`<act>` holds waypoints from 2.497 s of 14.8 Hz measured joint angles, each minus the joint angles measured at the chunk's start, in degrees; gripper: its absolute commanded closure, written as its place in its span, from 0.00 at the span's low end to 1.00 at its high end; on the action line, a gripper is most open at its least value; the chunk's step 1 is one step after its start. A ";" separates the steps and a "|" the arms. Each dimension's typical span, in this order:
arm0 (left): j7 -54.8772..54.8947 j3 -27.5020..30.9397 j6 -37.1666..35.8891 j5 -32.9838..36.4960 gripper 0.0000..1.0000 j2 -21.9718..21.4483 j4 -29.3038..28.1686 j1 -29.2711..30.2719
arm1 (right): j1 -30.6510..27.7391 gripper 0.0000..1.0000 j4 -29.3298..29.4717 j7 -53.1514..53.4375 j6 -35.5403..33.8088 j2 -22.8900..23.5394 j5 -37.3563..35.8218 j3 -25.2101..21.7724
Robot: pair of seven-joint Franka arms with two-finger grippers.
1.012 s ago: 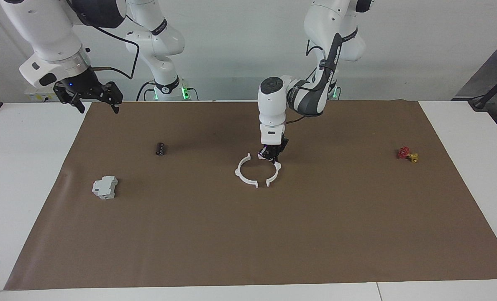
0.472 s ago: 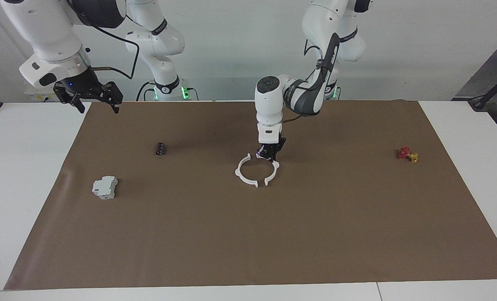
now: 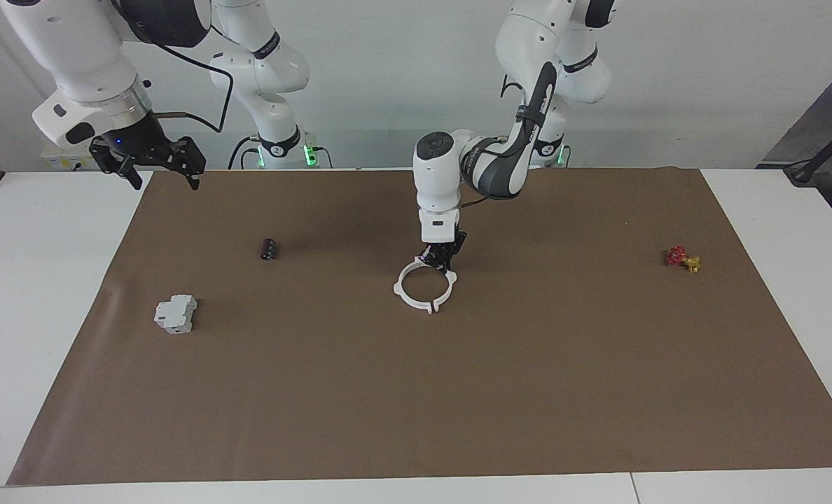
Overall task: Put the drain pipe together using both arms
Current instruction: 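Press the held half-ring onto the centered half-ring to close the ring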
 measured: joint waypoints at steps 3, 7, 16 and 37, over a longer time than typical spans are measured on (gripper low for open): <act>-0.15 0.04 0.00 0.37 1.00 0.20 0.23 -0.11 | 0.00 0.00 0.00 0.00 0.00 0.00 0.00 0.00; -0.17 0.05 0.00 1.19 1.00 0.25 0.23 -0.16 | 0.00 0.00 0.00 0.00 0.00 0.00 0.00 0.00; -0.19 0.04 0.00 1.66 1.00 0.25 0.24 -0.35 | 0.00 0.00 0.00 0.00 0.00 0.00 0.00 0.00; 8.93 0.88 -10.22 3.53 0.00 -4.01 2.10 1.04 | 0.00 0.00 0.00 0.00 0.00 0.00 0.00 0.00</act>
